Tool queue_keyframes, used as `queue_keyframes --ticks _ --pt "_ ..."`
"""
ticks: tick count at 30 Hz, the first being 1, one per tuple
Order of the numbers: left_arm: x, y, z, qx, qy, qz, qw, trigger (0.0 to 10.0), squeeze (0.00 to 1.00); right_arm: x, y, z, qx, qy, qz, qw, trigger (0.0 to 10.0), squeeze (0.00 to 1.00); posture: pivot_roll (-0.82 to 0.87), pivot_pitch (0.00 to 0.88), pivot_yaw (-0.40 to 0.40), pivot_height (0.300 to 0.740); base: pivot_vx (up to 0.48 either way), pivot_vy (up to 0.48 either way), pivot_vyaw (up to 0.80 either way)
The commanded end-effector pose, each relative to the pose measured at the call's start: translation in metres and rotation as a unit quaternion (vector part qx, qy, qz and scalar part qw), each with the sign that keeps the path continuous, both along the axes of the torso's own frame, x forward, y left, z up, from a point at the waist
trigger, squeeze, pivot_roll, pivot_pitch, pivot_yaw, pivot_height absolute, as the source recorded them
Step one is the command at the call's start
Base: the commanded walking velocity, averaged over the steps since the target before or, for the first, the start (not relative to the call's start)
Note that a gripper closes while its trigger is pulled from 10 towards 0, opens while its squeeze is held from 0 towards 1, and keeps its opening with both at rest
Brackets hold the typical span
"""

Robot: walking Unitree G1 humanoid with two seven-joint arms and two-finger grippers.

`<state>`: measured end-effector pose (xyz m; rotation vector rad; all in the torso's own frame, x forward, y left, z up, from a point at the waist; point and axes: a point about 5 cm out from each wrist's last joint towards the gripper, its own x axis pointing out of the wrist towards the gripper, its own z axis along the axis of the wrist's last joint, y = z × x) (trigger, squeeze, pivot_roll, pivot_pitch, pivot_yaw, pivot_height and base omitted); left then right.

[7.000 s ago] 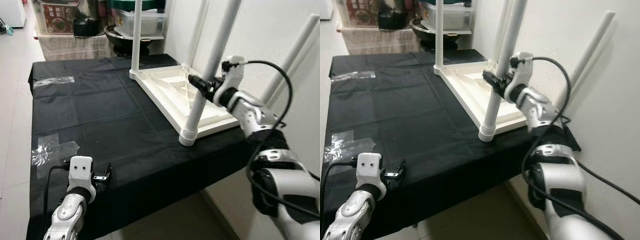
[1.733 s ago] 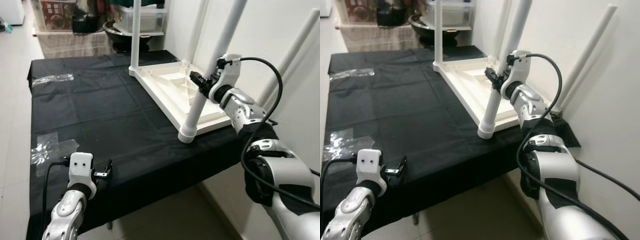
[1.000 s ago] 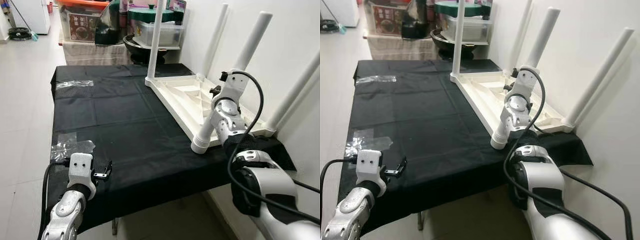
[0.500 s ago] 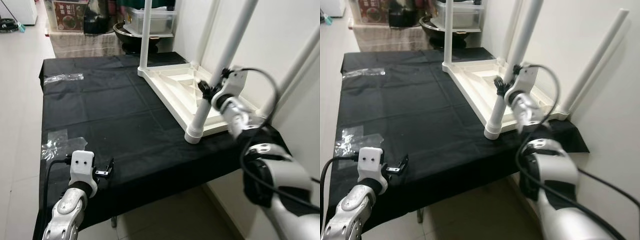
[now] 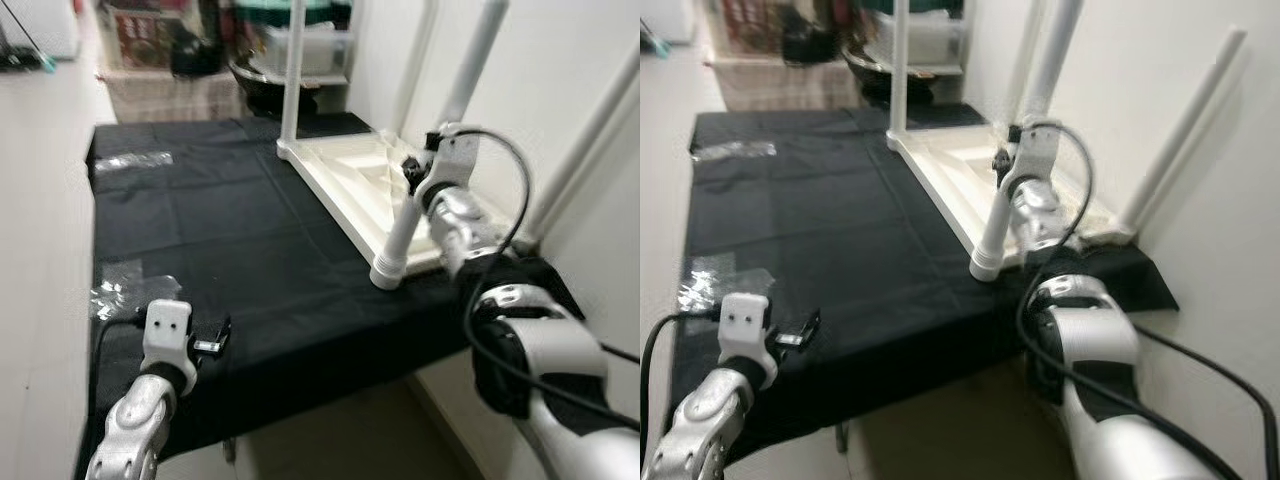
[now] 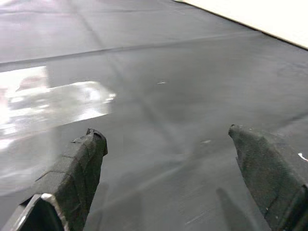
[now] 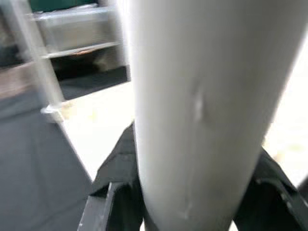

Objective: Building children table

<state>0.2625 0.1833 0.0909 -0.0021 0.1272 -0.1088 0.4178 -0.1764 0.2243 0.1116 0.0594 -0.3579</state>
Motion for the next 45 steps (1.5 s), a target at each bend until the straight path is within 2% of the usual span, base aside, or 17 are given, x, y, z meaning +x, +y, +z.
queue_keyframes --ticks 1,7,8,10,11,15,18,19,21,22,28,30,36,37,42,43,45 --pt "0.001 -0.002 0.001 0.000 0.002 -0.007 1.000 10.0 0.00 -0.012 0.011 -0.050 0.038 0.102 -0.029 0.994 10.0 0.00 0.08 0.000 -0.113 0.740 0.000 0.000 0.00" --pt "0.001 -0.001 0.000 0.000 0.002 -0.004 1.000 10.0 0.00 -0.008 0.035 -0.039 0.070 0.062 0.048 0.994 10.0 0.00 0.08 0.000 -0.118 0.740 0.000 0.000 0.00" --pt "0.000 -0.001 0.000 0.000 0.002 -0.003 1.000 10.0 0.00 -0.006 0.031 -0.027 0.058 0.021 0.078 0.995 10.0 1.00 0.08 0.000 -0.123 0.740 0.000 0.000 0.00" --pt "-0.001 -0.001 -0.001 -0.001 0.003 -0.001 1.000 10.0 0.00 -0.001 0.015 -0.009 0.036 -0.011 0.112 0.993 10.0 1.00 0.07 0.000 -0.125 0.740 0.000 0.000 0.00" --pt "-0.002 0.000 -0.002 -0.001 0.003 0.000 1.000 10.0 0.00 0.002 0.006 0.001 0.028 -0.013 0.123 0.992 10.0 0.00 0.07 0.000 -0.125 0.740 0.000 0.000 0.00" --pt "-0.002 0.000 -0.002 -0.001 0.003 0.001 1.000 10.0 0.00 0.002 0.002 0.006 0.030 -0.019 0.130 0.991 10.0 0.00 0.07 0.000 -0.125 0.740 0.000 0.000 0.00" --pt "-0.002 -0.001 -0.002 -0.003 0.003 0.001 1.000 10.0 0.00 0.001 -0.001 0.020 0.049 -0.064 0.226 0.971 10.0 0.00 0.07 0.000 -0.126 0.740 0.000 0.000 0.00" --pt "-0.002 -0.002 -0.002 -0.003 0.002 -0.001 1.000 10.0 0.00 -0.001 -0.002 0.020 0.044 -0.073 0.290 0.953 1.8 0.00 0.07 0.000 -0.123 0.740 0.000 0.000 0.00" --pt "-0.001 -0.002 -0.002 -0.003 0.002 -0.002 1.000 10.0 0.00 -0.004 -0.003 0.019 0.039 -0.075 0.333 0.939 1.8 0.00 0.07 0.000 -0.123 0.740 0.000 0.000 0.00" --pt "-0.001 -0.002 -0.001 -0.003 0.002 -0.003 1.000 10.0 0.00 -0.006 -0.002 0.013 0.031 -0.065 0.369 0.927 0.0 0.00 0.07 0.000 -0.122 0.740 0.000 0.000 0.00" --pt "0.000 -0.001 0.000 0.000 0.001 -0.004 1.000 10.0 0.00 -0.007 -0.009 -0.013 0.036 0.019 0.339 0.940 0.0 0.00 0.08 0.000 -0.122 0.740 0.000 0.000 0.00" --pt "0.000 0.000 0.000 0.001 0.001 -0.003 1.000 10.0 0.00 -0.011 -0.032 -0.044 0.080 0.082 0.097 0.989 0.0 0.00 0.08 0.000 -0.117 0.740 0.000 0.000 0.00" --pt "0.000 -0.001 0.001 0.000 0.001 -0.004 1.000 10.0 0.00 -0.027 -0.030 -0.083 0.146 0.135 -0.093 0.976 0.0 0.00 0.08 0.000 -0.122 0.740 0.000 0.000 0.00" --pt "0.000 0.000 0.002 0.001 0.000 -0.002 1.000 10.0 0.00 -0.025 -0.013 -0.087 0.163 0.143 -0.067 0.974 9.8 0.00 0.09 0.000 -0.126 0.740 0.000 0.000 0.00" --pt "-0.003 0.003 0.001 0.002 0.002 0.000 1.000 10.0 0.00 -0.015 0.008 -0.067 0.135 0.104 0.031 0.985 10.0 0.00 0.09 0.000 -0.129 0.740 0.000 0.000 0.00" --pt "-0.003 0.003 0.001 0.003 0.002 0.001 1.000 10.0 0.00 -0.012 0.002 -0.056 0.119 0.078 0.045 0.989 10.0 1.00 0.09 0.000 -0.131 0.740 0.000 0.000 0.00" --pt "-0.003 0.003 0.001 0.003 0.002 0.001 1.000 10.0 0.00 -0.011 -0.003 -0.050 0.110 0.063 0.051 0.991 10.0 1.00 0.09 0.000 -0.131 0.740 0.000 0.000 0.00"
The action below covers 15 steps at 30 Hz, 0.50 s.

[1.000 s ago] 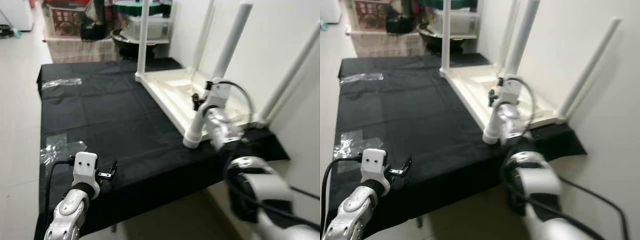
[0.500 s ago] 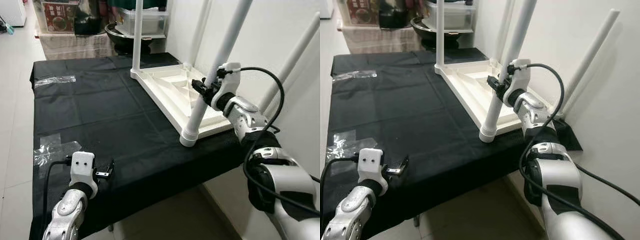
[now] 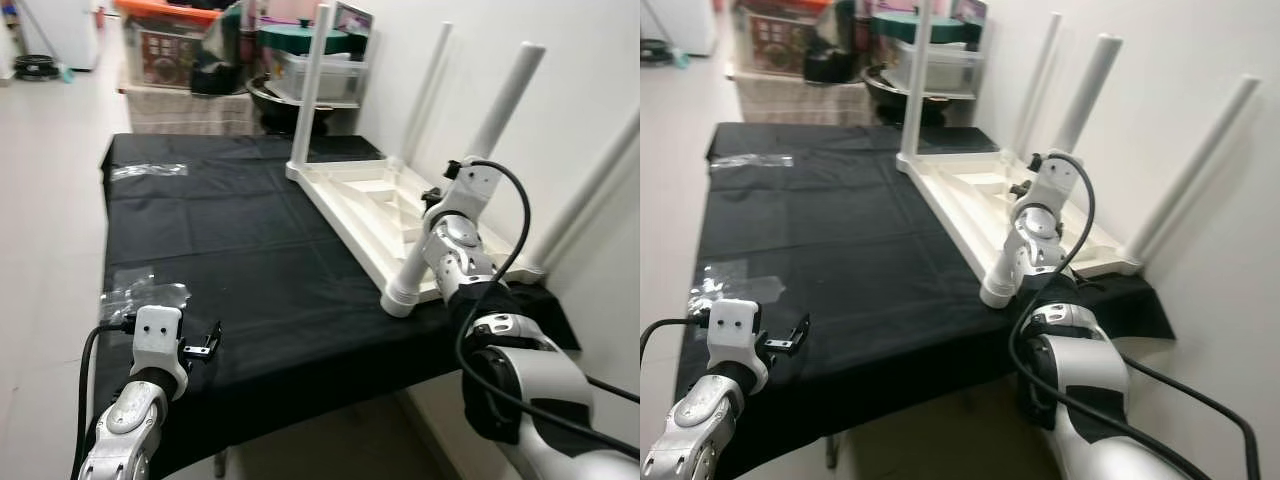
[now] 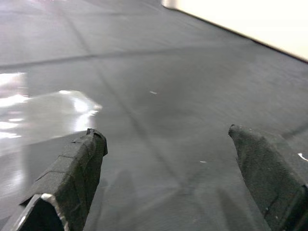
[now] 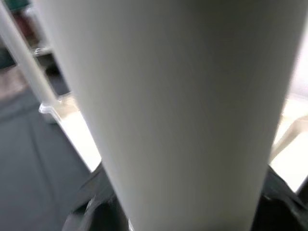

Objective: Building children table

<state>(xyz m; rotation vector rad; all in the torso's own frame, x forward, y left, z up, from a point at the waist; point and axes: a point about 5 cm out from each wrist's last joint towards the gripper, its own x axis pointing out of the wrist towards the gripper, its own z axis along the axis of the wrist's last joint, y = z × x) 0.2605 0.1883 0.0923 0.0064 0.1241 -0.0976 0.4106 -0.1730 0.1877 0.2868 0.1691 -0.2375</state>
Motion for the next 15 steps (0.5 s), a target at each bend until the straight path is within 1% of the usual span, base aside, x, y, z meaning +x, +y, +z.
queue_keyframes --ticks 1,3,4,5,6,7,8,9,10,11,12,13,15 --pt "-0.001 -0.003 -0.001 -0.003 0.004 -0.003 1.000 10.0 0.00 -0.002 -0.019 -0.003 -0.008 0.018 0.000 1.000 10.0 1.00 0.09 0.000 -0.134 0.740 0.000 0.000 0.00" --pt "-0.001 -0.003 -0.001 -0.003 0.004 -0.003 1.000 10.0 0.00 -0.002 -0.019 -0.003 -0.008 0.018 0.000 1.000 10.0 1.00 0.09 0.000 -0.134 0.740 0.000 0.000 0.00" --pt "-0.001 -0.003 -0.001 -0.004 0.004 -0.003 1.000 10.0 0.00 0.001 -0.027 0.007 -0.009 0.001 0.019 1.000 10.0 0.00 0.09 0.000 -0.137 0.740 0.000 0.000 0.00" --pt "-0.001 -0.003 -0.001 -0.004 0.004 -0.003 1.000 10.0 0.00 0.001 -0.027 0.007 -0.009 0.001 0.019 1.000 10.0 0.00 0.09 0.000 -0.137 0.740 0.000 0.000 0.00" --pt "-0.001 -0.004 -0.001 -0.006 0.003 -0.003 1.000 10.0 0.00 0.003 -0.033 0.020 -0.028 -0.025 0.065 0.997 10.0 0.00 0.09 0.000 -0.136 0.740 0.000 0.000 0.00" --pt "-0.001 -0.005 -0.001 -0.006 0.003 -0.005 1.000 10.0 0.00 0.003 -0.037 0.028 -0.025 -0.040 0.134 0.990 10.0 0.00 0.09 0.000 -0.136 0.740 0.000 0.000 0.00" --pt "-0.001 -0.005 -0.002 -0.006 0.003 -0.006 1.000 10.0 0.00 0.002 -0.037 0.032 -0.020 -0.048 0.177 0.983 10.0 0.00 0.09 0.000 -0.136 0.740 0.000 0.000 0.00" --pt "-0.001 -0.005 -0.002 -0.006 0.003 -0.006 1.000 10.0 0.00 0.002 -0.037 0.032 -0.020 -0.048 0.177 0.983 10.0 0.00 0.09 0.000 -0.136 0.740 0.000 0.000 0.00" --pt "-0.001 -0.004 -0.002 -0.005 0.003 -0.006 1.000 10.0 0.00 0.002 -0.040 0.037 -0.043 -0.059 0.200 0.977 10.0 0.00 0.09 0.000 -0.139 0.740 0.000 0.000 0.00" --pt "-0.001 -0.003 -0.002 -0.005 0.003 -0.005 1.000 10.0 0.00 0.001 -0.042 0.042 -0.054 -0.070 0.217 0.972 3.5 0.00 0.09 0.000 -0.131 0.740 0.000 0.000 0.00" --pt "-0.001 -0.003 -0.002 -0.005 0.003 -0.005 1.000 10.0 0.00 0.001 -0.042 0.042 -0.054 -0.070 0.217 0.972 3.5 0.00 0.09 0.000 -0.131 0.740 0.000 0.000 0.00" --pt "-0.001 -0.003 -0.002 -0.005 0.003 -0.004 1.000 10.0 0.00 0.000 -0.043 0.042 -0.078 -0.068 0.230 0.968 0.0 0.00 0.09 0.000 -0.131 0.740 0.000 0.000 0.00" --pt "0.000 -0.003 -0.001 -0.005 0.003 -0.005 1.000 10.0 0.00 0.000 -0.044 0.039 -0.084 -0.059 0.234 0.967 0.0 0.00 0.09 0.000 -0.131 0.740 0.000 0.000 0.00"
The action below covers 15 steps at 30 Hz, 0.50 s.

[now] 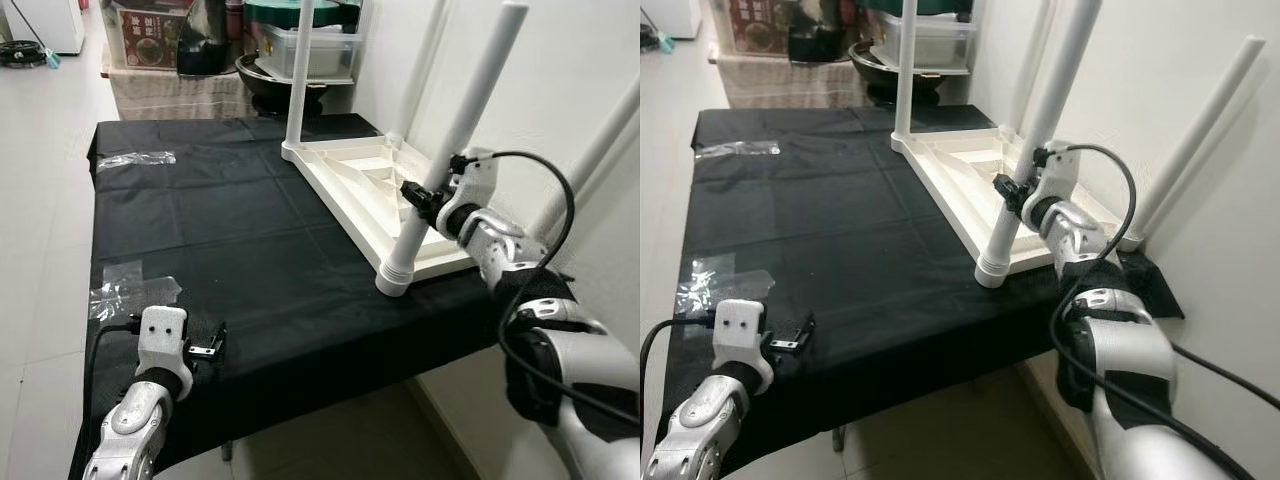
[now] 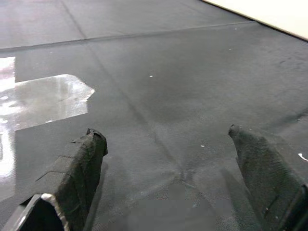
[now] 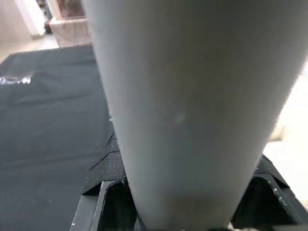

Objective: Building children table

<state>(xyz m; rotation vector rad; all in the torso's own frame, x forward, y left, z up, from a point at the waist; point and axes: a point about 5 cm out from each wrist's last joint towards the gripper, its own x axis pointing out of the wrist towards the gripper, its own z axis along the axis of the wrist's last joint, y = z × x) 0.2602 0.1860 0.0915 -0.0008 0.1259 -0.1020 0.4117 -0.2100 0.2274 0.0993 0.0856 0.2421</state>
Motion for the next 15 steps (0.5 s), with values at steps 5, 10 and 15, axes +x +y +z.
queue_keyframes --ticks 5,10,15 --pt "0.001 -0.001 0.001 0.000 0.000 -0.007 1.000 10.0 0.00 -0.003 -0.019 -0.023 -0.009 0.055 -0.156 0.986 0.0 0.00 0.09 0.000 -0.127 0.740 0.000 0.000 0.00" --pt "0.002 -0.003 0.001 -0.001 0.000 -0.007 1.000 10.0 0.00 -0.018 -0.015 -0.071 0.010 0.135 -0.369 0.920 0.0 0.00 0.09 0.000 -0.122 0.740 0.000 0.000 0.00" --pt "0.003 -0.003 0.002 -0.001 -0.001 -0.007 1.000 10.0 0.00 -0.021 0.029 -0.090 0.035 0.165 -0.359 0.918 2.2 0.00 0.09 0.000 -0.119 0.740 0.000 0.000 0.00"
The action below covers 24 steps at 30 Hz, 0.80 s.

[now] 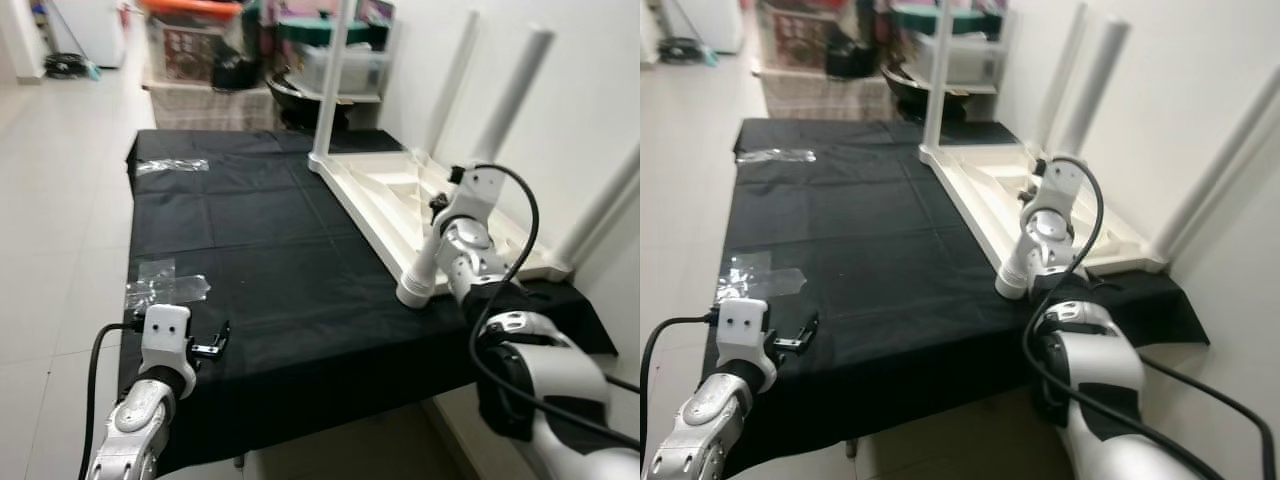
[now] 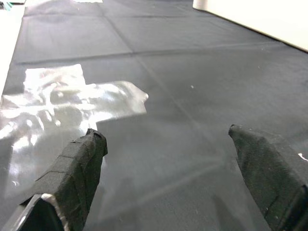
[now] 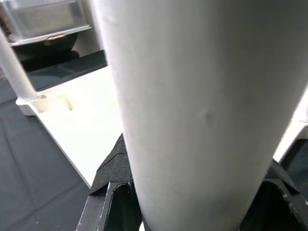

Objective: Building children table

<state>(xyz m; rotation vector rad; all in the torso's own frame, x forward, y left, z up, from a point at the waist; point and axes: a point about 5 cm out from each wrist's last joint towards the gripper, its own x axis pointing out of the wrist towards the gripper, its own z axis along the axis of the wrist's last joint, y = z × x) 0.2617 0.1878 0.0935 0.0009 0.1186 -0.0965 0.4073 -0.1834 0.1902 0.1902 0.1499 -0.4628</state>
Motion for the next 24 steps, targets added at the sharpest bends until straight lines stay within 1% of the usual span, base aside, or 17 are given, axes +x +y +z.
queue_keyframes --ticks 1,2,6,7,8,9,10,11,12,13,14,17,19,20,21,22,24 --pt "0.002 -0.005 0.000 -0.001 0.003 -0.010 1.000 10.0 0.00 -0.015 0.013 -0.053 0.052 0.099 0.001 0.994 10.0 0.00 0.09 0.000 -0.119 0.740 0.000 0.000 0.00" --pt "0.002 -0.004 0.000 0.000 0.003 -0.010 1.000 10.0 0.00 -0.013 0.016 -0.048 0.049 0.077 0.010 0.996 10.0 1.00 0.09 0.000 -0.123 0.740 0.000 0.000 0.00" --pt "0.002 -0.004 0.000 0.001 0.003 -0.010 1.000 10.0 0.00 -0.010 0.014 -0.041 0.037 0.054 0.027 0.997 10.0 1.00 0.09 0.000 -0.128 0.740 0.000 0.000 0.00" --pt "0.001 -0.003 -0.001 0.002 0.003 -0.008 1.000 10.0 0.00 -0.008 0.011 -0.034 0.027 0.038 0.046 0.998 10.0 1.00 0.09 0.000 -0.128 0.740 0.000 0.000 0.00" --pt "0.001 -0.001 -0.001 0.002 0.003 -0.006 1.000 10.0 0.00 -0.003 -0.001 -0.020 0.005 0.015 0.076 0.997 10.0 1.00 0.09 0.000 -0.132 0.740 0.000 0.000 0.00" --pt "0.001 -0.001 -0.001 0.002 0.003 -0.006 1.000 10.0 0.00 -0.003 -0.001 -0.020 0.005 0.015 0.076 0.997 10.0 1.00 0.09 0.000 -0.132 0.740 0.000 0.000 0.00" --pt "0.000 -0.001 -0.001 0.001 0.004 -0.004 1.000 10.0 0.00 0.000 -0.012 -0.008 -0.003 -0.004 0.097 0.995 10.0 0.00 0.09 0.000 -0.132 0.740 0.000 0.000 0.00" --pt "0.000 -0.001 -0.001 0.001 0.004 -0.004 1.000 10.0 0.00 0.000 -0.012 -0.008 -0.003 -0.004 0.097 0.995 10.0 0.00 0.09 0.000 -0.132 0.740 0.000 0.000 0.00" --pt "-0.002 -0.001 -0.002 0.000 0.005 -0.003 1.000 10.0 0.00 0.002 -0.025 0.007 -0.025 -0.036 0.121 0.992 10.0 0.00 0.08 0.000 -0.128 0.740 0.000 0.000 0.00" --pt "-0.002 -0.003 -0.004 -0.002 0.006 -0.005 1.000 10.0 0.00 0.003 -0.031 0.020 -0.031 -0.071 0.196 0.977 10.0 0.00 0.08 0.000 -0.126 0.740 0.000 0.000 0.00" --pt "-0.002 -0.003 -0.004 -0.002 0.006 -0.005 1.000 10.0 0.00 0.003 -0.031 0.020 -0.031 -0.071 0.196 0.977 10.0 0.00 0.08 0.000 -0.126 0.740 0.000 0.000 0.00" --pt "-0.002 -0.007 -0.004 -0.005 0.007 -0.010 1.000 10.0 0.00 -0.002 -0.038 0.034 -0.063 -0.110 0.299 0.946 10.0 0.00 0.07 0.000 -0.125 0.740 0.000 0.000 0.00" --pt "-0.002 -0.007 -0.004 -0.005 0.007 -0.011 1.000 10.0 0.00 -0.002 -0.039 0.035 -0.073 -0.111 0.305 0.943 10.0 0.00 0.07 0.000 -0.125 0.740 0.000 0.000 0.00" --pt "-0.001 -0.007 -0.003 -0.004 0.006 -0.012 1.000 10.0 0.00 -0.003 -0.038 0.037 -0.082 -0.112 0.322 0.937 8.5 0.00 0.07 0.000 -0.119 0.740 0.000 0.000 0.00" --pt "-0.001 -0.007 -0.003 -0.004 0.006 -0.012 1.000 10.0 0.00 -0.003 -0.038 0.037 -0.082 -0.112 0.322 0.937 8.5 0.00 0.07 0.000 -0.119 0.740 0.000 0.000 0.00" --pt "0.000 -0.006 -0.003 -0.003 0.005 -0.013 1.000 10.0 0.00 -0.003 -0.036 0.035 -0.081 -0.108 0.336 0.932 0.0 0.00 0.07 0.000 -0.118 0.740 0.000 0.000 0.00" --pt "0.001 -0.006 -0.002 -0.001 0.004 -0.014 1.000 10.0 0.00 -0.002 -0.030 0.027 -0.077 -0.086 0.345 0.932 0.0 0.00 0.07 0.000 -0.121 0.740 0.000 0.000 0.00"
